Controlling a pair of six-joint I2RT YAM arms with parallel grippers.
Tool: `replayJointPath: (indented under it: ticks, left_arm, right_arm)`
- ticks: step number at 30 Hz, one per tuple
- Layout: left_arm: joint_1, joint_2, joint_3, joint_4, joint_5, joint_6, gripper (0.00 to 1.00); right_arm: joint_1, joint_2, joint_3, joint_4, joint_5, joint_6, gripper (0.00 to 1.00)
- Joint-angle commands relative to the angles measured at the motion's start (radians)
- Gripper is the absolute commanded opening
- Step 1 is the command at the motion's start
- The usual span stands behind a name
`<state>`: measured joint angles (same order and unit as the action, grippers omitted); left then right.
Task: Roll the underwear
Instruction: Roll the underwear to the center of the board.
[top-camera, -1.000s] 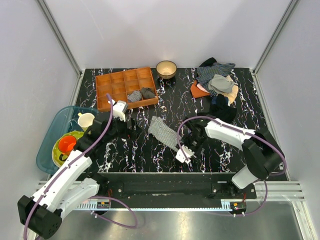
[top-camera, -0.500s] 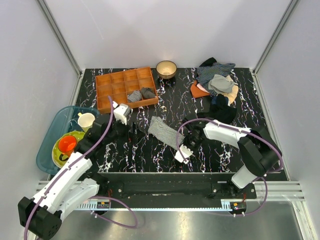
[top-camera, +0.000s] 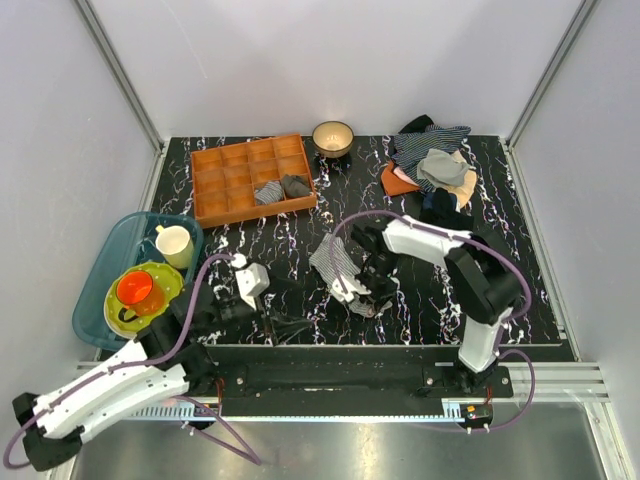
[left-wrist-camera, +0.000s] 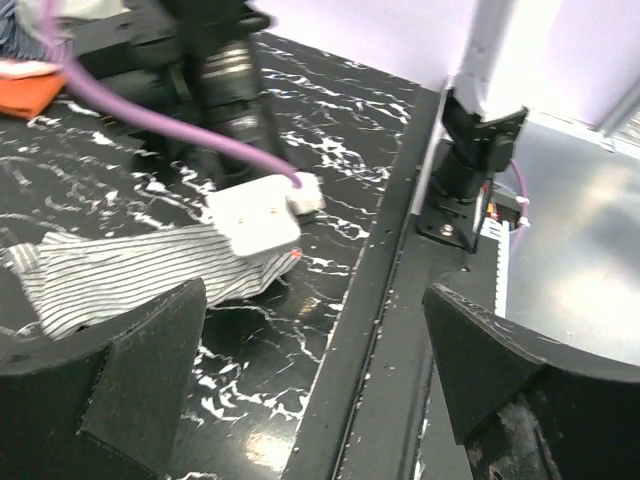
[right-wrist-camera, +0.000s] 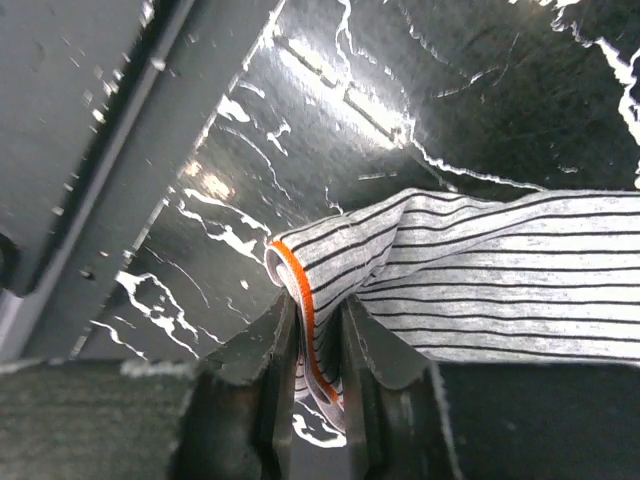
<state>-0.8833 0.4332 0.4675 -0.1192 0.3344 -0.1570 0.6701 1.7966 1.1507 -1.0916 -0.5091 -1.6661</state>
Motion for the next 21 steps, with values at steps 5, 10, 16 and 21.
replayJointPath:
  ticks: [5,10,16,21]
  left_arm:
    - [-0.337,0.123,-0.164,0.347,-0.302,-0.009,0.92]
    - [-0.441,0.376,-0.158,0.475,-0.437,0.076,0.92]
    - [-0.445,0.613,-0.144,0.671,-0.521,0.249,0.94]
    - [-0.431,0.778,-0.142,0.815,-0.549,0.32,0.95]
  right_arm:
    - [0.006,0.254,0.276,-0.392,-0.213,0.212,0.24]
    - [0.006,0.378,0.363,-0.422,-0.201,0.281,0.24]
    - [0.005,0.469,0.441,-0.476,-0.212,0.289,0.24]
    - [0.005,0.495,0.458,-0.487,-0.218,0.293,0.25]
